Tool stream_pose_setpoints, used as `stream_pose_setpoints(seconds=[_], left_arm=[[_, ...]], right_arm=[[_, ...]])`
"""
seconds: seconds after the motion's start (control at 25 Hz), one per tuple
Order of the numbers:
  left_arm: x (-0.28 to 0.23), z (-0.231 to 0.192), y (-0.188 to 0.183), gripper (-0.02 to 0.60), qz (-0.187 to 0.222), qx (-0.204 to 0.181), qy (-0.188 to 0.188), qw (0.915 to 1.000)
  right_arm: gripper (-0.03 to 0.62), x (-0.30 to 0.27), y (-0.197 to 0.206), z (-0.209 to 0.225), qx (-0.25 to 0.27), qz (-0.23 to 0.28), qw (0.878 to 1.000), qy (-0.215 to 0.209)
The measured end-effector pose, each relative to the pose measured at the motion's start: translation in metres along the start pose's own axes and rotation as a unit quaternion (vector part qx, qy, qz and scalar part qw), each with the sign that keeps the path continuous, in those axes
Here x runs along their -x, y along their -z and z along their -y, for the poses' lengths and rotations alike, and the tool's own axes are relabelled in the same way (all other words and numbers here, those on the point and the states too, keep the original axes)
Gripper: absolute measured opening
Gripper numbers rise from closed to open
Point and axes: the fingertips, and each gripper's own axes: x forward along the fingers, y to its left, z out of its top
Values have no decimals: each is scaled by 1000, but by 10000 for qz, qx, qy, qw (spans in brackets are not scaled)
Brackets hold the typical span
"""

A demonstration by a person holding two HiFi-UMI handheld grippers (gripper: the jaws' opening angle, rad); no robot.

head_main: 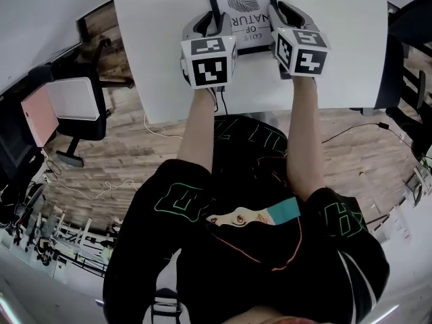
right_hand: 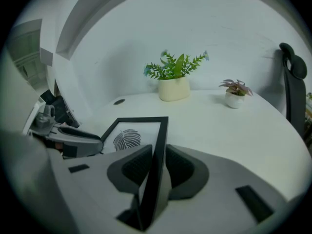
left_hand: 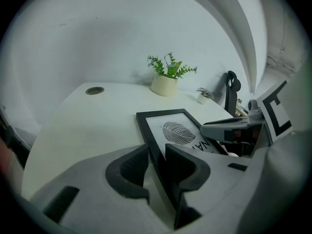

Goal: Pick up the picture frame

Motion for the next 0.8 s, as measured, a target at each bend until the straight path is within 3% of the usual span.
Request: stream_pose_setpoints(seconds=[0.52,0.8], left_arm=[[-1,-2,3,95,-145,463,-151,9987],[7,-2,1,78,-60,442,-143,9989]], right_arm=[[77,-3,2,-1,-318,-98,9994,81],[73,12,7,-4,-494,-27,9986,201]])
